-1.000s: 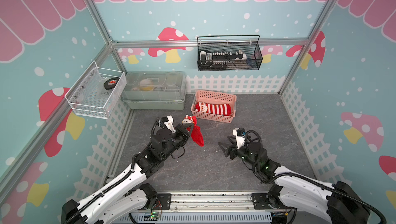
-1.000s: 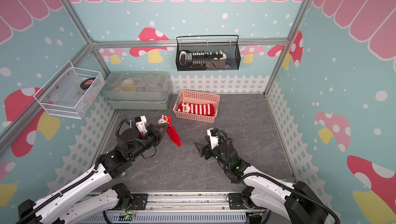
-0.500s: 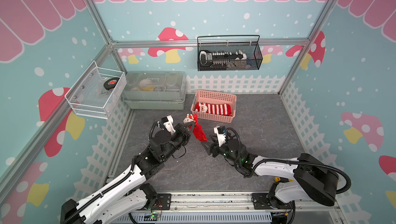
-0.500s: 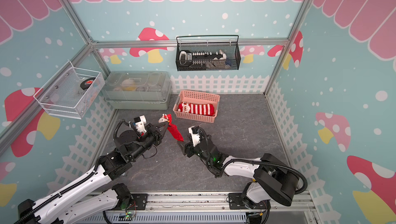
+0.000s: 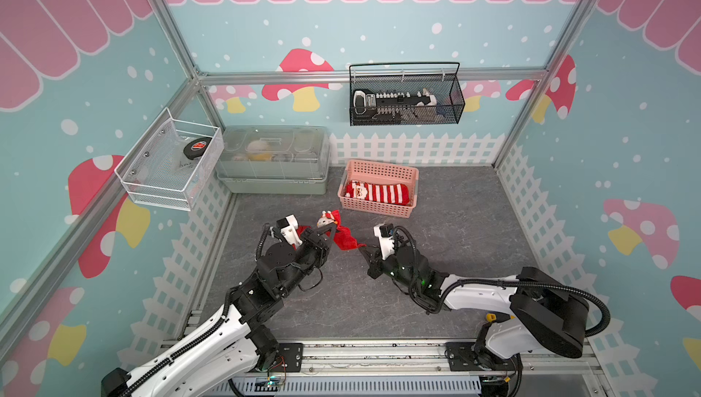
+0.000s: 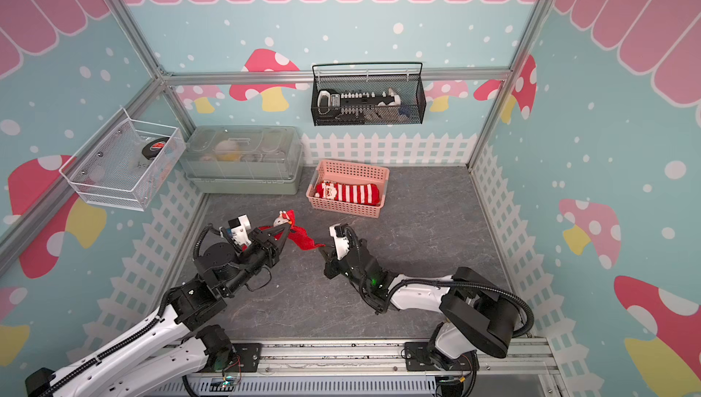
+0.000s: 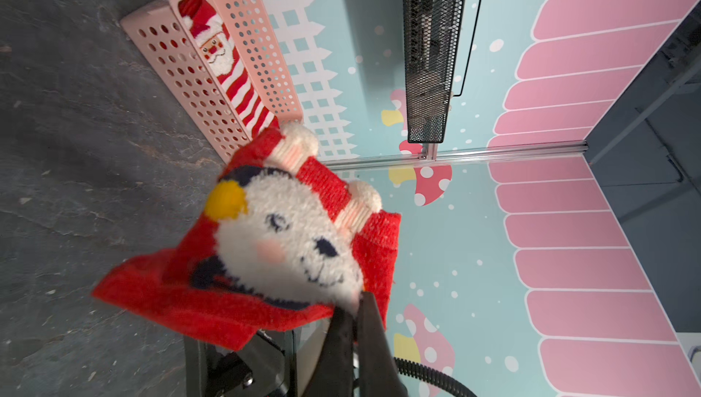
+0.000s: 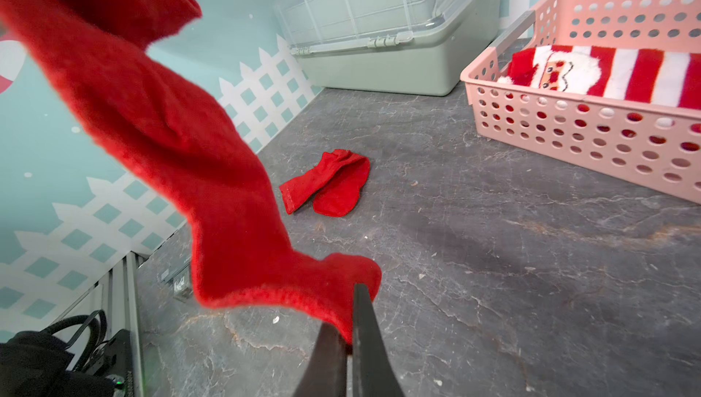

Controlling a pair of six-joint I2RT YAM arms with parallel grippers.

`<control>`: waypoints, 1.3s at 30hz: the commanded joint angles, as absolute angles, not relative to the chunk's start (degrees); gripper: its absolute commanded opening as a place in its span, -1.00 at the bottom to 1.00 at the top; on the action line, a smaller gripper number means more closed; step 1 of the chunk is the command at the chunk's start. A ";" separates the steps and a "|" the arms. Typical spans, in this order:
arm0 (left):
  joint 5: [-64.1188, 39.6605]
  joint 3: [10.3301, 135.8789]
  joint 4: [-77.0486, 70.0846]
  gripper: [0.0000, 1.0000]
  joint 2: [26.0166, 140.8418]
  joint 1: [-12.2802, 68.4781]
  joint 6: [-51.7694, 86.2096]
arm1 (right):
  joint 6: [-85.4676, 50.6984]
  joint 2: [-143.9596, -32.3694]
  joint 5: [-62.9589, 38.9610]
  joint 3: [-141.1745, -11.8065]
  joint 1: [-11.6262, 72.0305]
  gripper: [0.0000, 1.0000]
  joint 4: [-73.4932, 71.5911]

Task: Place the socks together as a pair
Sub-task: Flatten out the sock at the center of the board.

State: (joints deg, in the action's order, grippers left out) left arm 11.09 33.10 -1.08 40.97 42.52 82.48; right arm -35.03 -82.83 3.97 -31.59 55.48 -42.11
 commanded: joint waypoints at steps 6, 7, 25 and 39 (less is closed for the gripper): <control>21.30 27.87 11.98 -1.00 35.24 43.68 87.96 | -42.26 -76.20 5.06 -31.85 61.37 -1.00 -20.65; 22.14 26.77 12.71 -1.00 35.21 43.77 89.05 | -43.68 -76.27 3.86 -31.84 61.73 -1.00 -18.75; 26.63 24.68 11.31 0.10 54.71 43.80 88.73 | -42.68 -84.17 -0.17 -42.52 57.02 -1.00 8.65; 8.30 29.98 12.99 0.08 64.51 32.36 67.13 | -26.15 -88.96 1.64 -49.26 41.15 -0.90 23.03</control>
